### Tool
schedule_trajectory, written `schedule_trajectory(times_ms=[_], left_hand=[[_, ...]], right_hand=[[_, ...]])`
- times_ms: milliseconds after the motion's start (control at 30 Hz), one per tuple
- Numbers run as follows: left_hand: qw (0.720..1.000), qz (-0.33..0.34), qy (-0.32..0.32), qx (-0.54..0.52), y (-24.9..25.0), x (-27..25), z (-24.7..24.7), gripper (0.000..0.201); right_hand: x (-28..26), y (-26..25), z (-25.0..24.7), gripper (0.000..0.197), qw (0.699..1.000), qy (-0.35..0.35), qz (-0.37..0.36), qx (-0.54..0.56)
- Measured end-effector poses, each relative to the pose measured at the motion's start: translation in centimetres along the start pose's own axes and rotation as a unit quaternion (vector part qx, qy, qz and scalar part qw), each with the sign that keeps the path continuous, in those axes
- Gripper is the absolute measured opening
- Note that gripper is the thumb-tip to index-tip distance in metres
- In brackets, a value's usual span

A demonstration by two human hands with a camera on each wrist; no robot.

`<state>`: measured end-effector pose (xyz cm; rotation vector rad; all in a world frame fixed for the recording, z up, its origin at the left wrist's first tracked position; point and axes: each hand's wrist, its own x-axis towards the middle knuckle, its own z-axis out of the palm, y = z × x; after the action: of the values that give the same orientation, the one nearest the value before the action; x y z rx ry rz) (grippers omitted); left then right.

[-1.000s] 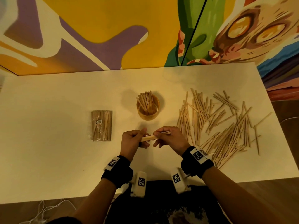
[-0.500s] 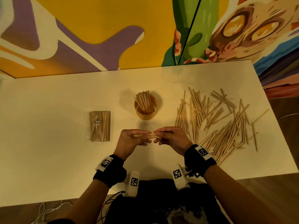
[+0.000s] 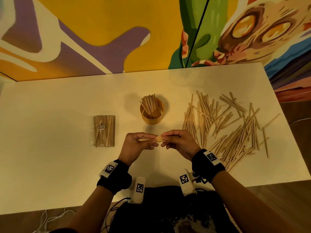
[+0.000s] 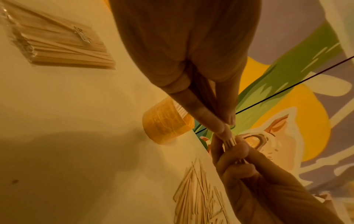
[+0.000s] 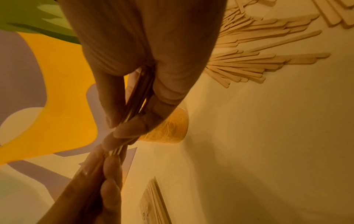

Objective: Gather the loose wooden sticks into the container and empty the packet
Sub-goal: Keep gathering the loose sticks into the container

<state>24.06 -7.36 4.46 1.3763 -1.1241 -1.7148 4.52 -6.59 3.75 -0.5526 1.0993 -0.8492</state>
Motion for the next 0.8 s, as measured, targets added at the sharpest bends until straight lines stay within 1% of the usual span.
schedule_trajectory(times_ms=[167, 267, 367, 467, 533, 600, 667, 733, 800], left_hand=[[1.000, 0.017, -0.014, 0.007, 0.7, 0.4, -0.2, 0.017], [0.999, 0.013, -0.028, 0.024, 1.5, 1.5, -0.6, 0.016], [0.997, 0.016, -0.030, 0.067, 3.1, 3.2, -1.4, 0.014], [0.993, 0.041, -0.021, 0.109, 5.0, 5.5, -3.2, 0.012], [0.985, 0.060, -0.009, 0.161, 6.3, 7.3, -4.7, 0.013], [0.966, 0.077, 0.006, 0.247, 7.7, 9.1, -5.8, 0.014], [0.937, 0.088, 0.002, 0.337, 9.0, 10.7, -6.3, 0.012], [0.908, 0.082, -0.028, 0.410, 9.6, 12.0, -6.0, 0.008], [0.875, 0.059, -0.083, 0.473, 9.5, 13.2, -5.3, 0.008]], right_hand=[[0.4, -0.1, 0.1, 0.013, 1.000, 0.009, -0.012, 0.016], [0.7, -0.1, 0.2, 0.016, 0.999, 0.017, -0.024, 0.030], [0.9, -0.4, -0.4, 0.018, 0.995, 0.060, -0.032, 0.072], [0.9, -0.5, -2.1, 0.024, 0.988, 0.115, -0.011, 0.107], [0.5, -0.1, -3.7, 0.026, 0.986, 0.135, 0.005, 0.100], [-0.3, 0.6, -5.1, 0.027, 0.986, 0.146, 0.018, 0.080], [-1.6, 1.4, -6.4, 0.026, 0.986, 0.151, 0.032, 0.061], [-2.9, 2.3, -7.5, 0.024, 0.985, 0.159, 0.050, 0.037], [-4.0, 3.3, -8.4, 0.022, 0.982, 0.177, 0.069, 0.002]])
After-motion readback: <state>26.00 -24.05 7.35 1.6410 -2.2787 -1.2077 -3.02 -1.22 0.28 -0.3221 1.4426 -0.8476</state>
